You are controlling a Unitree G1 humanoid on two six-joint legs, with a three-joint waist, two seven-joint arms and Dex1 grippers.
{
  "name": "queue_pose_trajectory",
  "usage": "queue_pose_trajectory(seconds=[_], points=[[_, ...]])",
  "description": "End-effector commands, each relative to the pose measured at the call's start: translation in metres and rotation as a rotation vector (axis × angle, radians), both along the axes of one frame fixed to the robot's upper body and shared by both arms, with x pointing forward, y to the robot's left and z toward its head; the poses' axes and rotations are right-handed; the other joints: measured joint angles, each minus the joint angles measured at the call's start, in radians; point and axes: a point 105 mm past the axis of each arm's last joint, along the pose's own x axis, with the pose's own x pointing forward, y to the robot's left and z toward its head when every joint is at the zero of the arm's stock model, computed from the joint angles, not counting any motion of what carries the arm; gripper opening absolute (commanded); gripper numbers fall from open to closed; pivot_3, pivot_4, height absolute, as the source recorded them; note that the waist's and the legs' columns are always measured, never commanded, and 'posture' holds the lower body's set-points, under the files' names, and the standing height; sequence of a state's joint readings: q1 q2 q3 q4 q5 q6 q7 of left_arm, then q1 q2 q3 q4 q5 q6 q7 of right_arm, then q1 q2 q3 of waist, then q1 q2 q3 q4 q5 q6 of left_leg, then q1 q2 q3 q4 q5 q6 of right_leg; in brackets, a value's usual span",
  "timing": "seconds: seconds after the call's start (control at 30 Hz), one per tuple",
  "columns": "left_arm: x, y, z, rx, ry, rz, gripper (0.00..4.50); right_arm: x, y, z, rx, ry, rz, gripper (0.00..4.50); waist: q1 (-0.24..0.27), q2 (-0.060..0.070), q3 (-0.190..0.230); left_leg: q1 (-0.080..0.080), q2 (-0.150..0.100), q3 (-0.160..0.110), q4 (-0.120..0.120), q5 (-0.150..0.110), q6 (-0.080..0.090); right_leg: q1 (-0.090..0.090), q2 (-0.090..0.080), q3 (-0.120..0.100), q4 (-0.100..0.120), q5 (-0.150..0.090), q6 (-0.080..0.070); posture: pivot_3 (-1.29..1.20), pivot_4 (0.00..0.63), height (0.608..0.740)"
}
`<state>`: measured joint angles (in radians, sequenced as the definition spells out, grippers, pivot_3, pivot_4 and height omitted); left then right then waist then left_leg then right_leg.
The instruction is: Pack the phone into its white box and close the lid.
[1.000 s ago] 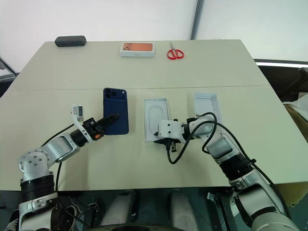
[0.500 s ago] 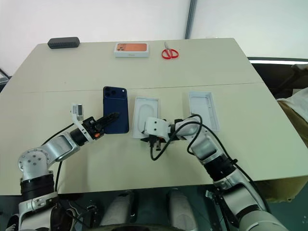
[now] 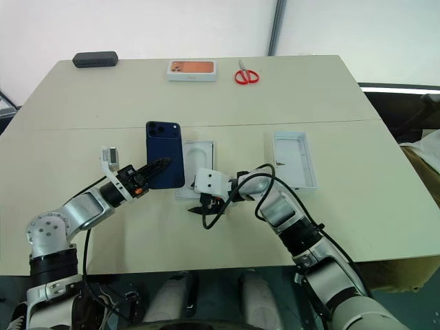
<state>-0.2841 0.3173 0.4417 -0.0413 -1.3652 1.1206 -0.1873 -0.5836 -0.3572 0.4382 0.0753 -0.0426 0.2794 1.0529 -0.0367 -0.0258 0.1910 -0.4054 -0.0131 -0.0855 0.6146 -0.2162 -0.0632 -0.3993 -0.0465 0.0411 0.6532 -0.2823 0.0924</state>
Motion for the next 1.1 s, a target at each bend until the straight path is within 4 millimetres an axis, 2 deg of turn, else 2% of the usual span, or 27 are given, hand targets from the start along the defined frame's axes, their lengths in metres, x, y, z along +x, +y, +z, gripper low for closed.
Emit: queue_pose_trajectory(seconds=[0.03,0.17,0.4,0.53,0.7,0.77,0.8,1.0,1.03,1.1], points=[[-0.002,-0.004,0.017,-0.018,-0.073,-0.024,0.00,-0.004,-0.004,0.026,0.071,-0.040,0.028,3.44,0.000,0.000,0.000,0.000,0.000,0.000,0.000,0.000,0.000,0.000,0.000,0.000,0.000,0.000,0.000,0.00,0.150,0.740],[-0.001,-0.009,0.016,-0.012,-0.068,-0.044,0.00,-0.006,-0.021,0.040,0.087,-0.050,0.016,3.44,0.002,0.000,0.000,-0.001,0.000,0.000,0.000,0.000,0.000,0.000,0.000,0.000,0.000,0.000,0.000,0.00,0.150,0.740],[0.001,-0.029,0.011,-0.004,-0.055,-0.120,0.00,0.003,-0.057,0.066,0.257,0.010,-0.113,3.44,0.014,0.000,0.000,-0.001,-0.001,0.001,0.000,0.000,0.000,0.000,0.000,0.000,0.000,0.000,0.000,0.00,0.150,0.740],[0.006,-0.039,0.004,-0.006,-0.033,-0.131,0.00,0.010,-0.078,0.060,0.233,0.006,-0.189,3.44,0.023,0.000,0.000,-0.001,-0.004,0.001,0.000,0.000,0.000,0.000,0.000,0.000,0.000,0.000,0.000,0.00,0.150,0.740],[0.015,-0.041,-0.003,0.005,-0.022,-0.095,0.00,0.009,-0.083,0.053,0.207,-0.003,-0.212,3.44,0.021,0.000,0.000,-0.002,-0.004,0.001,0.000,0.000,0.000,-0.001,0.000,0.000,0.000,0.000,0.000,0.00,0.150,0.740],[0.017,-0.043,-0.008,0.031,-0.013,-0.085,1.00,0.008,-0.083,0.051,0.202,-0.006,-0.214,3.48,0.022,0.000,0.000,-0.002,-0.004,0.001,0.000,0.000,0.000,-0.001,0.000,0.000,0.000,0.000,0.000,0.00,0.150,0.740],[0.018,-0.044,-0.010,0.046,-0.008,-0.085,1.33,0.008,-0.083,0.049,0.199,-0.009,-0.216,3.48,0.023,0.000,0.000,-0.002,-0.004,0.001,0.000,0.000,0.000,-0.001,0.000,0.000,0.000,0.000,0.000,0.00,0.150,0.740],[0.021,-0.048,-0.009,0.088,-0.006,-0.103,4.17,0.008,-0.079,0.047,0.195,-0.016,-0.212,3.48,0.025,0.000,0.000,-0.001,-0.005,0.001,0.001,0.000,0.000,0.000,-0.001,0.000,0.000,0.000,0.000,0.00,0.150,0.740],[0.021,-0.048,-0.008,0.096,-0.013,-0.107,4.44,0.008,-0.078,0.047,0.193,-0.017,-0.210,3.48,0.024,0.000,0.000,-0.001,-0.005,0.000,0.001,0.000,0.000,0.001,-0.001,0.000,0.000,0.000,0.000,0.00,0.150,0.740],[0.020,-0.048,-0.004,0.095,-0.025,-0.112,4.44,0.009,-0.077,0.046,0.191,-0.021,-0.208,3.48,0.024,0.000,0.000,-0.001,-0.005,0.001,0.001,0.000,0.000,0.001,-0.001,0.000,0.000,0.000,0.000,0.00,0.150,0.740]])
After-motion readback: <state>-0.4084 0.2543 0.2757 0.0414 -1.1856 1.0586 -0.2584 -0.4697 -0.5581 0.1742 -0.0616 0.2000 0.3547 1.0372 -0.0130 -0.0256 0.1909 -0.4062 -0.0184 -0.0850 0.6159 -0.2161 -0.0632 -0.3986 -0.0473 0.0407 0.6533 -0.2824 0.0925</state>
